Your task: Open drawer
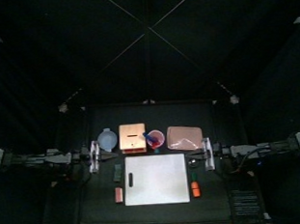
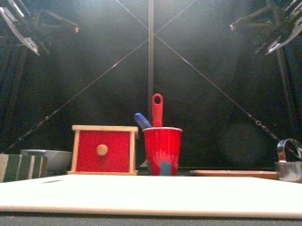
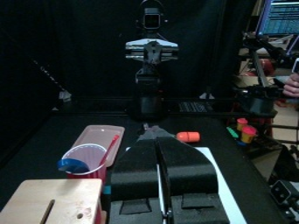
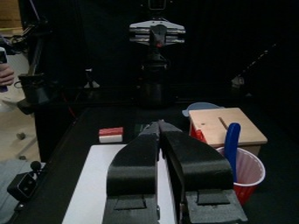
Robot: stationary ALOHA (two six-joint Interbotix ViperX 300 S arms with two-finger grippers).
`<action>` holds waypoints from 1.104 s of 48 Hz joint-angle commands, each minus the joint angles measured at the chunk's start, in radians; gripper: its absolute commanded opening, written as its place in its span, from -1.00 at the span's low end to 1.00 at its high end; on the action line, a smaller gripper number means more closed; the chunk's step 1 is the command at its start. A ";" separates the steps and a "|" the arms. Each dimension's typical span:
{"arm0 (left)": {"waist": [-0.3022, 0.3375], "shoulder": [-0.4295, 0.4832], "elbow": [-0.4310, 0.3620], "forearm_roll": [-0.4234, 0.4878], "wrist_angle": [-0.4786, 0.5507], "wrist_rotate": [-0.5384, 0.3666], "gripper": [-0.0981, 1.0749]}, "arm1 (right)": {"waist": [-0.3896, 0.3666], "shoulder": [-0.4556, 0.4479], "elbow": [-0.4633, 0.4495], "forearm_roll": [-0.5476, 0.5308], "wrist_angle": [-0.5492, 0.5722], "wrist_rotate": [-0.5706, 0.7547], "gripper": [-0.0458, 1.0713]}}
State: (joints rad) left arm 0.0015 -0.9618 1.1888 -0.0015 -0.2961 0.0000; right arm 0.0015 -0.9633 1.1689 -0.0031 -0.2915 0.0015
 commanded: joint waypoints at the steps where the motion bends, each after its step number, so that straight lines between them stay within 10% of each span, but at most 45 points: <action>1: 0.000 0.032 0.006 -0.083 -0.032 -0.021 -0.92 | 0.003 0.031 -0.015 0.008 -0.009 0.006 -0.97; 16: -0.031 0.120 0.067 -0.339 -0.041 -0.038 -0.60 | -0.021 0.279 -0.173 0.021 -0.014 0.031 -0.85; 34: -0.063 0.222 0.057 -0.644 -0.029 -0.038 0.24 | -0.109 0.558 -0.448 0.121 0.012 0.031 -0.85; 53: -0.097 0.407 0.017 -0.902 -0.038 -0.091 0.81 | -0.258 0.819 -0.738 0.235 0.295 0.026 -0.85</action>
State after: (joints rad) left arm -0.0905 -0.5875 1.2456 -0.8774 -0.3237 -0.0890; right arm -0.2332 -0.1611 0.5093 0.2332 -0.0399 0.0307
